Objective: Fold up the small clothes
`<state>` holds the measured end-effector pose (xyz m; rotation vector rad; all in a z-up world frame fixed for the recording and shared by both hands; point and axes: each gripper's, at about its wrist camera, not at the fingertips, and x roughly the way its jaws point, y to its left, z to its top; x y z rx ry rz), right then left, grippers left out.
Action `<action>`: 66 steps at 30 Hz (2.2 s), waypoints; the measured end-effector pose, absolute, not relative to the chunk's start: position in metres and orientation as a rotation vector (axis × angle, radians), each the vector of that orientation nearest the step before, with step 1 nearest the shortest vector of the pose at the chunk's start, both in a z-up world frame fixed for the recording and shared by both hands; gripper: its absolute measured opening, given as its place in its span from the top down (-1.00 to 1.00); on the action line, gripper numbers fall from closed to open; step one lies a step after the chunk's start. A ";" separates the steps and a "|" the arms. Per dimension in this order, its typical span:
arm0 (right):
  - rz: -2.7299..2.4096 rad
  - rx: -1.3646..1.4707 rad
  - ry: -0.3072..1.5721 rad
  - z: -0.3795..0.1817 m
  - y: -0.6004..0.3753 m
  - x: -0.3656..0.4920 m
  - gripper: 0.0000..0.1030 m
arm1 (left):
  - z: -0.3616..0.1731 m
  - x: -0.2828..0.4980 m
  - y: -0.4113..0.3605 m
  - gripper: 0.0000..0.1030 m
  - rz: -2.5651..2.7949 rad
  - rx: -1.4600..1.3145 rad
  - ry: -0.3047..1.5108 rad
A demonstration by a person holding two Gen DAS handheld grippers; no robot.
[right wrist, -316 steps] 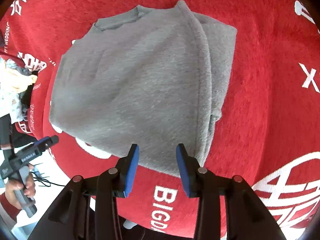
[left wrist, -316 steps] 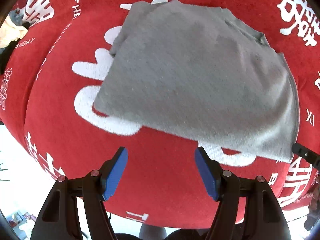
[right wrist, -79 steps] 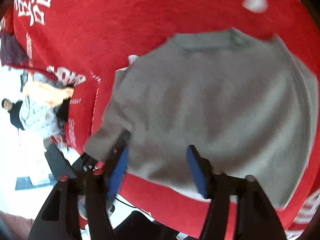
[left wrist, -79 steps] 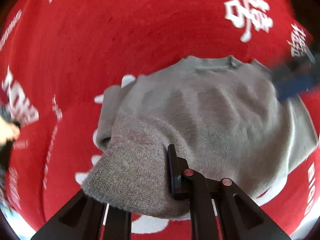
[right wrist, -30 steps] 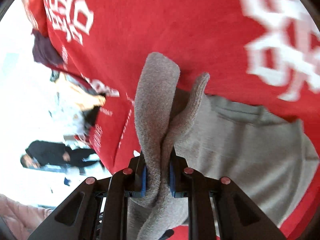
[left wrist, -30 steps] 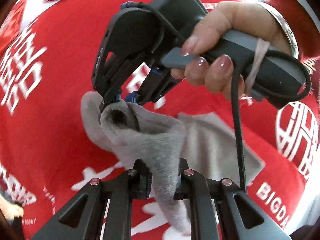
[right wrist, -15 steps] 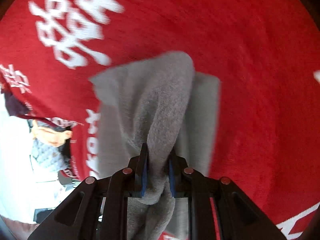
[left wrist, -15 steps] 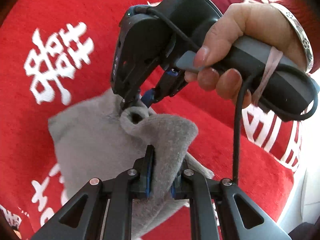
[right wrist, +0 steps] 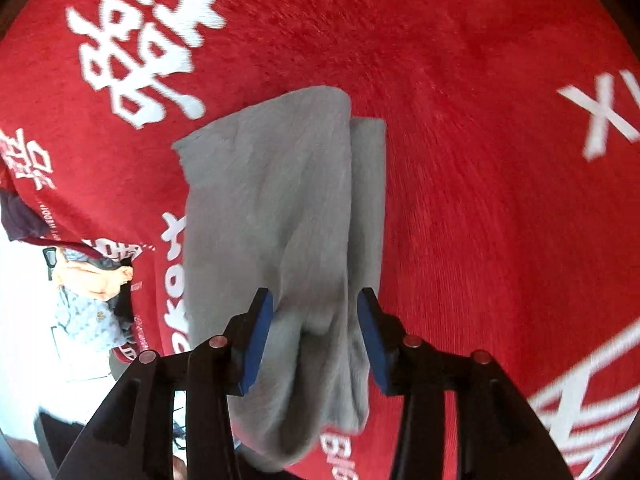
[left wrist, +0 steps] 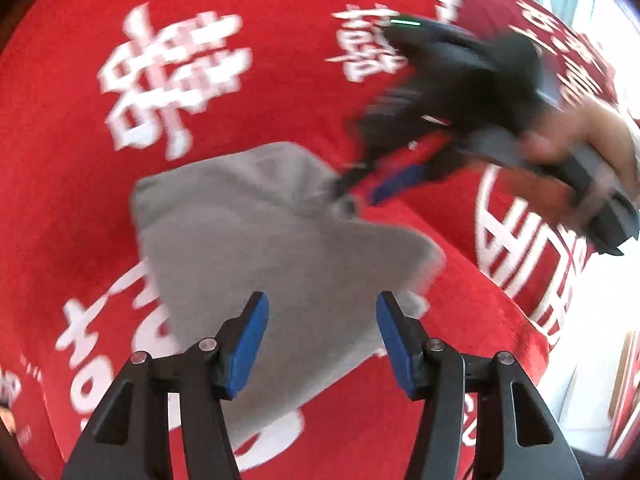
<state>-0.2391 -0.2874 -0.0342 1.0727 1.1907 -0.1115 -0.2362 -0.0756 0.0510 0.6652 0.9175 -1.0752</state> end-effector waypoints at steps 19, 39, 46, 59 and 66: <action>-0.135 1.043 1.326 -0.073 -0.224 -0.288 0.89 | -0.044 -0.131 -0.020 -0.26 -0.782 0.445 1.360; -0.284 0.857 1.164 0.000 -0.242 -0.247 0.75 | -0.041 -0.126 -0.020 -0.44 -0.726 0.426 1.408; -0.338 0.842 1.258 -0.037 -0.247 -0.225 0.76 | -0.043 -0.122 -0.027 -0.44 -0.699 0.430 1.431; -0.406 0.991 1.227 -0.039 -0.269 -0.273 0.24 | -0.048 -0.116 -0.031 -0.57 -0.676 0.449 1.441; -0.377 1.005 1.245 -0.045 -0.262 -0.266 0.17 | -0.049 -0.112 -0.031 -0.57 -0.675 0.446 1.448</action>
